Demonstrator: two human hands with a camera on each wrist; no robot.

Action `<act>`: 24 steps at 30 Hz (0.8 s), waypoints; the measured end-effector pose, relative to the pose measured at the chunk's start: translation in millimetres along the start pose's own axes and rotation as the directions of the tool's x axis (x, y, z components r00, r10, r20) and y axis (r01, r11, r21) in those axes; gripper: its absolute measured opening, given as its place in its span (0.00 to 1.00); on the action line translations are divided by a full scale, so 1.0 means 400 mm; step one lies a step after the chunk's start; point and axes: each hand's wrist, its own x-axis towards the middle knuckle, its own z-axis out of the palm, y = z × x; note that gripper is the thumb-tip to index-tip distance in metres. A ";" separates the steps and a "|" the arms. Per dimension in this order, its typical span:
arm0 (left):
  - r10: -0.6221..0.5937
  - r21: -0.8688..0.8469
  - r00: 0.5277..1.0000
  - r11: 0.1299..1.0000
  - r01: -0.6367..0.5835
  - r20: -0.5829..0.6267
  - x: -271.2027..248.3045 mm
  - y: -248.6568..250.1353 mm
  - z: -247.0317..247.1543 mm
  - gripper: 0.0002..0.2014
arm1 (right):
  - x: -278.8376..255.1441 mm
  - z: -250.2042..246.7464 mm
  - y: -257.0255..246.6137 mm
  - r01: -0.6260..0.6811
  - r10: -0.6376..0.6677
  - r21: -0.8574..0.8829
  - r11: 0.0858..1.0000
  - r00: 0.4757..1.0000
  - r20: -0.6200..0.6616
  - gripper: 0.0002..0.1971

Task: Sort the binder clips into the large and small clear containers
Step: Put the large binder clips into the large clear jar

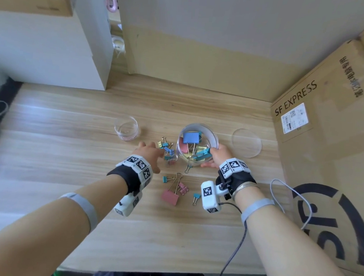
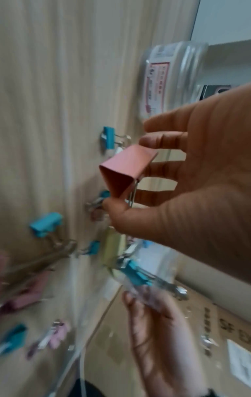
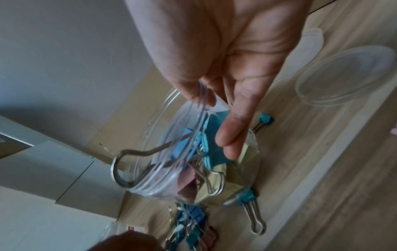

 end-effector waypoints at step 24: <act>0.207 -0.042 0.923 0.972 -0.233 -0.326 0.025 0.227 -0.113 0.26 | -0.004 -0.005 -0.012 -0.059 0.057 0.089 0.994 0.998 0.027 0.11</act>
